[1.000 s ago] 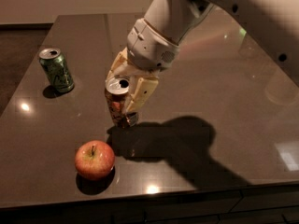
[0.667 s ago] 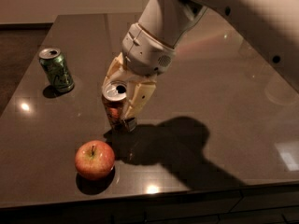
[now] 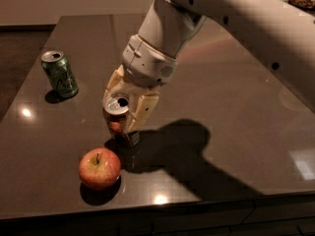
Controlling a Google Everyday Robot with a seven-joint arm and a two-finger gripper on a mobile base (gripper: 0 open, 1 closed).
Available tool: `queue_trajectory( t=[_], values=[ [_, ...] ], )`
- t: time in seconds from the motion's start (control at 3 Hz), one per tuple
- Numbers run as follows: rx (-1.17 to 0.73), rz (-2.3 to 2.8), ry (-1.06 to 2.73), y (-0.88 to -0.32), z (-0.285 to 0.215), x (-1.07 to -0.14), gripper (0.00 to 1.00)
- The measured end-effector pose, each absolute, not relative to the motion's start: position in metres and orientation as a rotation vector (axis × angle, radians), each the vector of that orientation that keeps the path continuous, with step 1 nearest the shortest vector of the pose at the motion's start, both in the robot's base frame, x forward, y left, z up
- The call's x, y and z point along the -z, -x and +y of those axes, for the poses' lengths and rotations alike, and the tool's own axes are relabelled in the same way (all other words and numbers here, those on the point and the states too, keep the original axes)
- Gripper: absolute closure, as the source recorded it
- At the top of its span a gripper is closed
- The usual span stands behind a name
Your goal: Move orange can near apple
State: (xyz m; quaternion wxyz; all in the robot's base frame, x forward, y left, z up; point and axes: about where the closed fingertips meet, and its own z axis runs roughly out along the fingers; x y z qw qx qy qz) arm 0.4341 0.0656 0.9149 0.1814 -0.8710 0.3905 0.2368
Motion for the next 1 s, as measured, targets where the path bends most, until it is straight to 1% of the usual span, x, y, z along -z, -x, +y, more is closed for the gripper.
queue_trajectory(
  t=[0.33, 0.67, 1.0],
  values=[
    [-0.704, 1.086, 2.475, -0.4353, 0.0691, -0.9053, 0.07],
    [-0.732, 1.087, 2.471, -0.4395, 0.0693, -0.9, 0.0],
    [-0.732, 1.087, 2.471, -0.4395, 0.0693, -0.9, 0.0]
  ],
)
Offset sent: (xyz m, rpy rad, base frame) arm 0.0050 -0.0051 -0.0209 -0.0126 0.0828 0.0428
